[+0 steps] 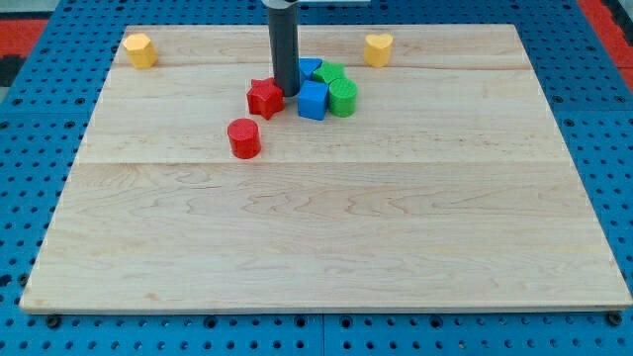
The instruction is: Push red circle and red star closer to yellow heart
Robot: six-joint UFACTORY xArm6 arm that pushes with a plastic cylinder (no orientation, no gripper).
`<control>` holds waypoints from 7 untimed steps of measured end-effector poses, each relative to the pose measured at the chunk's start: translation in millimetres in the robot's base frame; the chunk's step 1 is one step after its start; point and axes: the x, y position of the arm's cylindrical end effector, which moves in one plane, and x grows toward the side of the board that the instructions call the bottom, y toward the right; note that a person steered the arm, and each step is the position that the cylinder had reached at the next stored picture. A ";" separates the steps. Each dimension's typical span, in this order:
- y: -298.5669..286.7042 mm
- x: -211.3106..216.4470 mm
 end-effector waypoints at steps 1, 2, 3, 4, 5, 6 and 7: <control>-30.4 -25.9; -58.0 -57.1; -35.9 -71.7; -15.0 -53.7; -13.5 -20.2; -20.6 -9.4; -64.2 15.8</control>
